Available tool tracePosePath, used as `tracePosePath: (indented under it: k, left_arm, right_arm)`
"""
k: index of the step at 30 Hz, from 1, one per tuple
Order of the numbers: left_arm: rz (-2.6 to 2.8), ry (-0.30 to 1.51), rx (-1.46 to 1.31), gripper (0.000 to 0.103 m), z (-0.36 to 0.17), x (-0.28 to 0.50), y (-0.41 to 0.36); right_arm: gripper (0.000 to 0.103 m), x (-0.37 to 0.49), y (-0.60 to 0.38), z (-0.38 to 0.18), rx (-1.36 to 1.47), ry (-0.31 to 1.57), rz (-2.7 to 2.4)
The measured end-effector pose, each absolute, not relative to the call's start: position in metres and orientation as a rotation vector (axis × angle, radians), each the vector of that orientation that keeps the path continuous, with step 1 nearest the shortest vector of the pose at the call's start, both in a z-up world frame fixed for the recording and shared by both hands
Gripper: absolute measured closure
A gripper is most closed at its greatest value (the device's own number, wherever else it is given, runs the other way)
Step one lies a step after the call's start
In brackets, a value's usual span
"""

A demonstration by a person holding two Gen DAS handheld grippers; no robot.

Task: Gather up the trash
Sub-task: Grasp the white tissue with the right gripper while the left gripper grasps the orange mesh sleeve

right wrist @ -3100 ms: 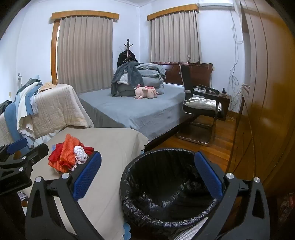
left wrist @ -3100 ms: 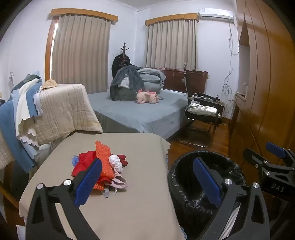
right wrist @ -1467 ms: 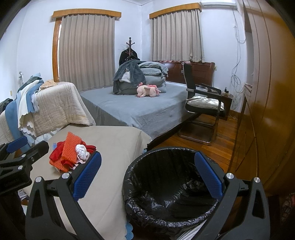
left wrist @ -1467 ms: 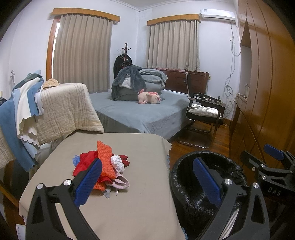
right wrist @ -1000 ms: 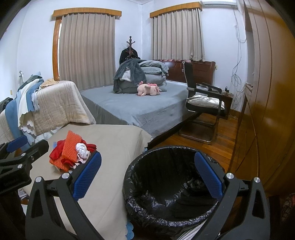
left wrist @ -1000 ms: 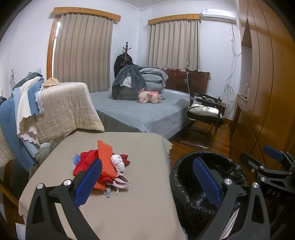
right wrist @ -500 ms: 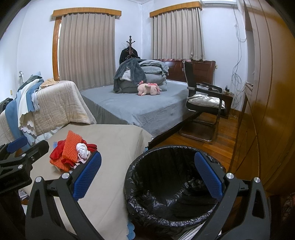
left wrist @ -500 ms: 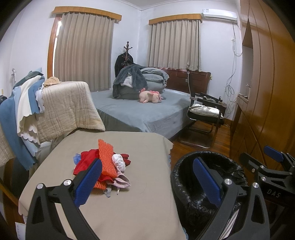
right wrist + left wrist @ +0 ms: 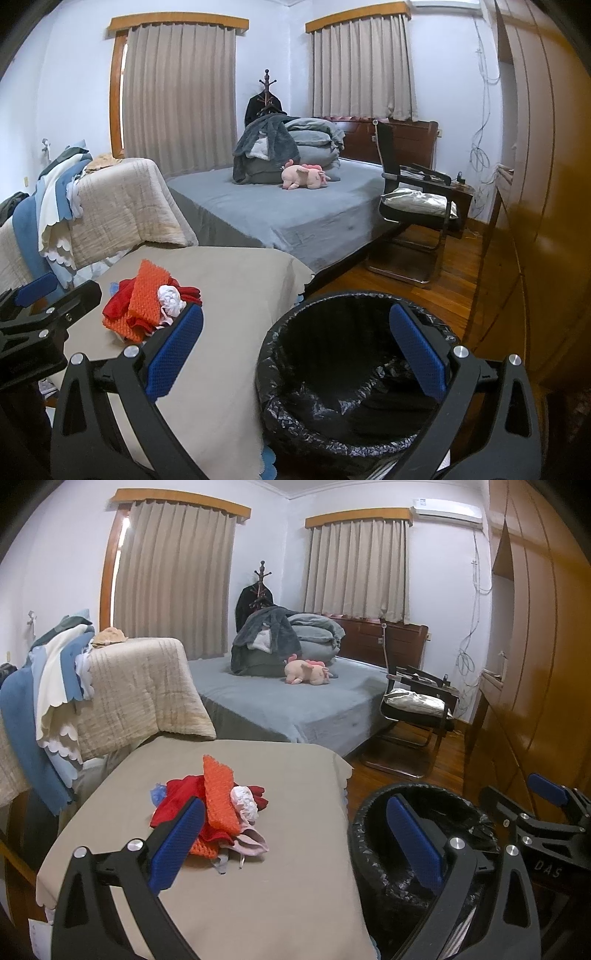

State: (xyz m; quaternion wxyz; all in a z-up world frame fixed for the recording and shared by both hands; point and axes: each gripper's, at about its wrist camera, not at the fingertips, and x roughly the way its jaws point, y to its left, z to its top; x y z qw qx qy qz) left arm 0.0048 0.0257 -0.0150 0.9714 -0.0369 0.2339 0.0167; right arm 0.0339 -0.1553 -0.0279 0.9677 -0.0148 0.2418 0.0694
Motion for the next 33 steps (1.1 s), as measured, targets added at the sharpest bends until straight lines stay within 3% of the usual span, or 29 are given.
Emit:
tracePosePath:
  k: [13,33]
  left_arm:
    - [0.173,0.452,-0.061,0.006,-0.034,0.024,0.074]
    - [0.357,0.534,-0.089,0.01,-0.112,0.097,0.187]
  right_arm:
    - [0.005,0.077,-0.122,-0.045,-0.068,0.515,0.202]
    - [0.007,0.195,0.008,-0.129,-0.14,0.655,0.382]
